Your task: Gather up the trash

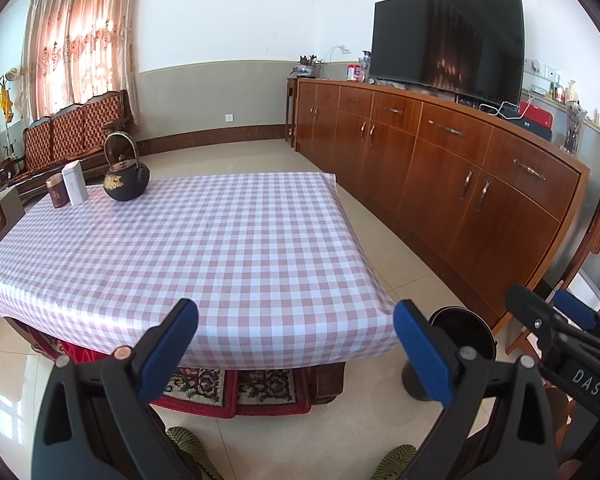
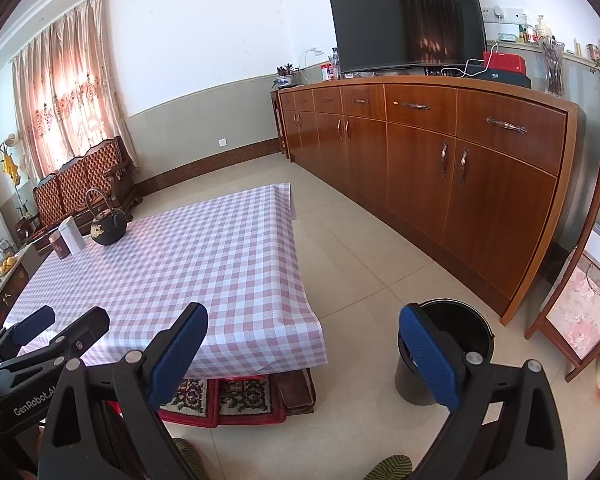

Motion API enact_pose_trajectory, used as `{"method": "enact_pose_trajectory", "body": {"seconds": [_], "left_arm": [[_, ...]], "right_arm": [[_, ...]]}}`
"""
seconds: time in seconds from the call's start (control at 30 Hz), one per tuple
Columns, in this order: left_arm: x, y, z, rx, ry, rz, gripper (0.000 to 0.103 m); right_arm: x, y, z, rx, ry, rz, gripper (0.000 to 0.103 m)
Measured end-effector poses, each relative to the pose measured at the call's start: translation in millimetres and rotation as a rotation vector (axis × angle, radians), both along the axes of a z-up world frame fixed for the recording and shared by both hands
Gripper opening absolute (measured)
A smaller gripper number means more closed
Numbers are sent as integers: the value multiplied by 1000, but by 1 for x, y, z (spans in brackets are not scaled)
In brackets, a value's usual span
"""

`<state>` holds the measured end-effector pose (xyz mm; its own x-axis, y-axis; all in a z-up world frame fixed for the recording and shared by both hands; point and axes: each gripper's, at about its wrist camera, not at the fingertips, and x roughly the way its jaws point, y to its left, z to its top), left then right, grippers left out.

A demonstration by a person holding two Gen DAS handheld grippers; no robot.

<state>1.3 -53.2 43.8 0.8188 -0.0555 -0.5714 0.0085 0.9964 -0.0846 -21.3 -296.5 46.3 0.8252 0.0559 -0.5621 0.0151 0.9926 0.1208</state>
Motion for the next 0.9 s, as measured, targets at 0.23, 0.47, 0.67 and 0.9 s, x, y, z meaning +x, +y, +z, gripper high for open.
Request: {"method": "enact_pose_trajectory", "body": {"seconds": [0.23,0.47,0.67,0.9], "left_arm": [[1,0,-1,2,1,3,99],[1,0,-3,3,5,0,99],[3,1,-5,-3,15,-2,99],[9,2,-11,-16,38,-14,99]], "right_arm": [[0,0,0,0,-1,-1,98],[1,1,0,-2,-4,-2,98],[2,2,0,-4,-5,-3,98],[5,3,-1,-7,-1,-2,98]]}}
